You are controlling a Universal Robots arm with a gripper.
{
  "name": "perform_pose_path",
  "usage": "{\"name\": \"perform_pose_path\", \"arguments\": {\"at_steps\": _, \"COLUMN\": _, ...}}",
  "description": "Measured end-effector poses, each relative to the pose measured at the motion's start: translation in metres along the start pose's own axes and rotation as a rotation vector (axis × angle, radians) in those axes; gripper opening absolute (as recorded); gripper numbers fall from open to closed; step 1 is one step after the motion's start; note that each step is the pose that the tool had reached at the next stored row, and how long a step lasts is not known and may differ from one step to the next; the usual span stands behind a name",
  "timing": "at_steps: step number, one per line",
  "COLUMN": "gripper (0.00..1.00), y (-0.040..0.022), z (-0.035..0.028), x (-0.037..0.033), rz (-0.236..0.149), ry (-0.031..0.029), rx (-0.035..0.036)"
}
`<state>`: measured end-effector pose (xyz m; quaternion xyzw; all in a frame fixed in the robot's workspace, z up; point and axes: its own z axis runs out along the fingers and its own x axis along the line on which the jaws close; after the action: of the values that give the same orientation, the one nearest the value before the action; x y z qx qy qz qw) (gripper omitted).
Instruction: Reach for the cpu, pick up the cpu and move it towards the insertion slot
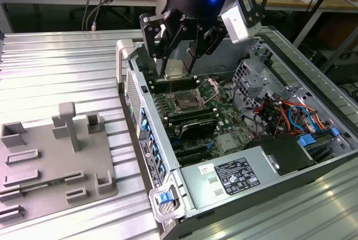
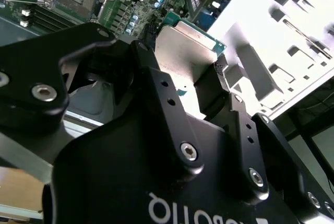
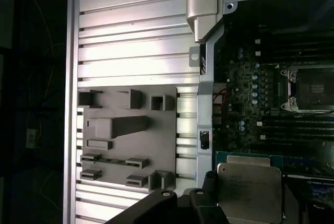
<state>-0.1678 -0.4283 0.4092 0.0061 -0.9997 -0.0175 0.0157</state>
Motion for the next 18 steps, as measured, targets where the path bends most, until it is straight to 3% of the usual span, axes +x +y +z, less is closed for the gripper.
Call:
{"name": "perform_pose_path", "arguments": {"at_steps": 4, "gripper": 0.55, "y": 0.0103, "z": 0.0002, "x": -0.0067, "rz": 0.0, "ry": 0.0001, "rx": 0.0001}}
{"name": "perform_pose_path", "arguments": {"at_steps": 5, "gripper": 0.55, "y": 0.0118, "z": 0.0002, "x": -0.0099, "rz": 0.0, "ry": 0.0001, "rx": 0.0001}}
{"name": "perform_pose_path", "arguments": {"at_steps": 7, "gripper": 0.55, "y": 0.0167, "z": 0.0001, "x": -0.0231, "rz": 0.0, "ry": 0.0001, "rx": 0.0}}
{"name": "perform_pose_path", "arguments": {"at_steps": 11, "gripper": 0.55, "y": 0.0258, "z": 0.0004, "x": -0.0323, "rz": 0.0, "ry": -0.0001, "rx": -0.0002}}
{"name": "perform_pose_path", "arguments": {"at_steps": 15, "gripper": 0.55, "y": 0.0385, "z": 0.0008, "x": -0.0371, "rz": 0.0, "ry": 0.0, "rx": 0.0}}
{"name": "perform_pose_path", "arguments": {"at_steps": 18, "gripper": 0.55, "y": 0.0431, "z": 0.001, "x": -0.0405, "rz": 0.0, "ry": -0.0001, "rx": -0.0002}}
